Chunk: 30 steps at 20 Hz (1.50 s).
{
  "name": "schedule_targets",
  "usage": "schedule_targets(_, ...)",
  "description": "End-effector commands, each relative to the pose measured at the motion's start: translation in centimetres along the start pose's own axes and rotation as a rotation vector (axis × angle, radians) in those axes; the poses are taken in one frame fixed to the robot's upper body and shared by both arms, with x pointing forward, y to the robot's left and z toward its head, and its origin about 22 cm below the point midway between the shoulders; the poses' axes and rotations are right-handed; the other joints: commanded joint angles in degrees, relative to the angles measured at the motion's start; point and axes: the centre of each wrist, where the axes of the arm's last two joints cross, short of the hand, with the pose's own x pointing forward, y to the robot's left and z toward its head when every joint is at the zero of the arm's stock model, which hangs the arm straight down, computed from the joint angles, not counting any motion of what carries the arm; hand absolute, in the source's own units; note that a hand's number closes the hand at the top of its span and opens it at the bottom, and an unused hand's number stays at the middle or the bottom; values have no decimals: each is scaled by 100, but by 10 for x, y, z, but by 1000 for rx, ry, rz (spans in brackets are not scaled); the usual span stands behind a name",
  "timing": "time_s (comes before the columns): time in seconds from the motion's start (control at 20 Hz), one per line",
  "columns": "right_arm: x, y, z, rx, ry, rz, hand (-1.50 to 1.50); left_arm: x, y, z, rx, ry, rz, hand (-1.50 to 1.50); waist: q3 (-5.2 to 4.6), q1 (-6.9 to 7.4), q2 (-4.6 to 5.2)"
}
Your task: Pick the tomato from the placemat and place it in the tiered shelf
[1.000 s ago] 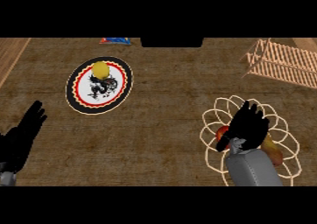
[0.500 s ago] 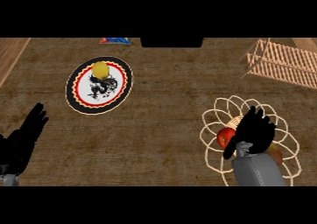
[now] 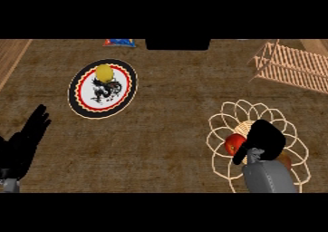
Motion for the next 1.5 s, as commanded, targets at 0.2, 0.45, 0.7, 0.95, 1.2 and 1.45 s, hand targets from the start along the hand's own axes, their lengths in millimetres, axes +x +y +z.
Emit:
schedule_targets(0.2, -6, 15, -4, -39, 22, 95, 150, -8, 22, 1, -13, -12, 9, 0, 43, 0, 60)
schedule_targets(0.45, 3, -1, 2, -119, 28, 117, 150, 0, 13, -2, 0, 9, 3, 0, 44, -5, 58)
schedule_targets(0.7, 12, 0, 35, -214, -18, 70, 150, 2, 16, -8, 4, 7, 8, 0, 44, -6, 54)
schedule_targets(0.95, -19, -61, 12, -257, -510, -14, 150, 5, 5, -14, 18, -13, 4, 0, 55, -95, 39)
schedule_targets(1.2, -51, -102, -10, -238, -926, -140, 150, -2, 13, -6, 25, 2, 21, 0, 85, -109, 30)
schedule_targets(1.45, -127, -170, -50, -227, -1045, -288, 150, -2, 12, -1, 23, 23, 23, 0, 64, -206, 21)
